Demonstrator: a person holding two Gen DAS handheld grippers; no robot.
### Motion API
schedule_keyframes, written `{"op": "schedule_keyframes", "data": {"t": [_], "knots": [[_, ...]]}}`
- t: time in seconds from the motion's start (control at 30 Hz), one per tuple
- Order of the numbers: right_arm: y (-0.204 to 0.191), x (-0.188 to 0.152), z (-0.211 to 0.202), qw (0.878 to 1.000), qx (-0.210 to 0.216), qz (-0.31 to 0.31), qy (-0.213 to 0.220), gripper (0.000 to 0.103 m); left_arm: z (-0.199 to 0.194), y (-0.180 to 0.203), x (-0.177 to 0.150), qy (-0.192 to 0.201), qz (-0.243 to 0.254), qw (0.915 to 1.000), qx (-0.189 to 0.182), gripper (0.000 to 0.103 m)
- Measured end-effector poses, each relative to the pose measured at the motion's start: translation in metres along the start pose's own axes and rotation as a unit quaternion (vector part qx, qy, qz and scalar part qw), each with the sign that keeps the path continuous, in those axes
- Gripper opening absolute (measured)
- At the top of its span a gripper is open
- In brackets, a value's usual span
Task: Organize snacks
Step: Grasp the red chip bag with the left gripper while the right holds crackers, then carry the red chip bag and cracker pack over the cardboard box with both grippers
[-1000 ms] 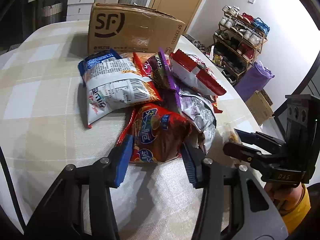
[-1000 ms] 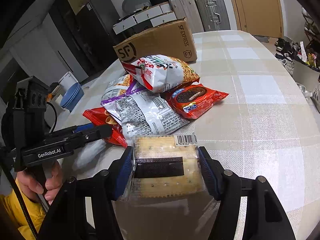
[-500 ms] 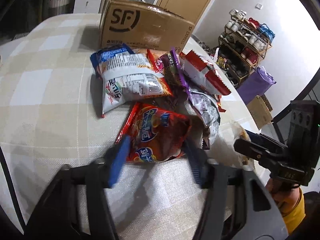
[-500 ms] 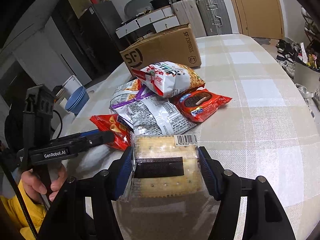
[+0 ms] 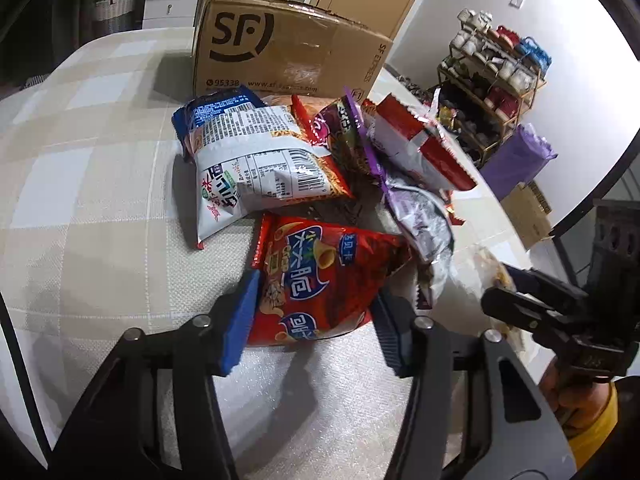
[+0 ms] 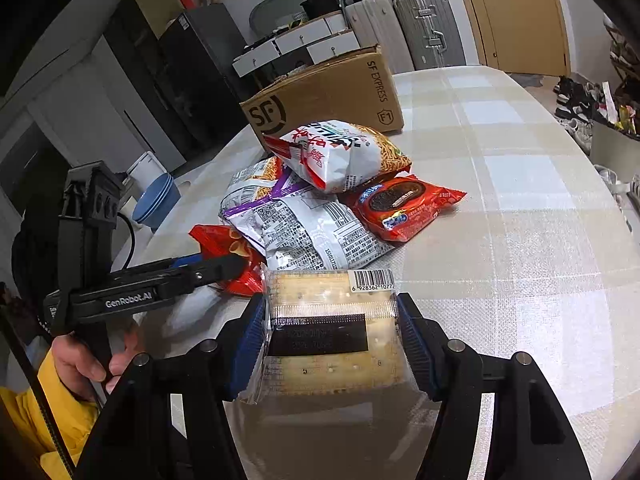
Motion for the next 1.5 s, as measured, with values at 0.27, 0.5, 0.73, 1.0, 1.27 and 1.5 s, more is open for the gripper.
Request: {"op": "schedule_keyframes", "data": {"t": [0.27,0.5,0.73,1.0,1.27,1.5], "knots": [[-0.002,0.000,-0.009,1.000,0.002,-0.001,0.013,0.065,-0.012,-0.002,-0.003,0.002,-0.017,0.9996,-0.023,0.042],[-0.012,0.001,-0.017,1.000,0.000,-0.008,0.022,0.065,-0.032,-0.008,-0.006,0.017,-0.030,0.9986,-0.040,0.042],[-0.029,0.014,-0.036,0.999,0.008,-0.023,0.042,0.065,-0.067,0.004,-0.003,0.042,-0.009,0.9979,-0.048,0.042],[-0.066,0.072,-0.079,0.994,0.046,-0.066,0.079,0.065,-0.122,0.014,0.033,0.083,0.024,0.9956,-0.036,0.042],[-0.089,0.165,-0.099,0.988,0.095,-0.083,0.088,0.065,-0.169,-0.001,0.112,0.113,0.031,0.9930,-0.012,0.042],[-0.090,0.241,-0.090,0.988,0.118,-0.067,0.073,0.065,-0.180,-0.019,0.202,0.112,0.023,0.9935,0.002,0.043]]}}
Point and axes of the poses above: each gripper's, at about its wrist camera, not at the fingertips, and z roughly the way its jaws point, y to its right, x to its top, the point moved 10 cm from there along z, roughly the way its jaws point, and after that the axes turned 14 degrees about -y, right-handed, at the moved point
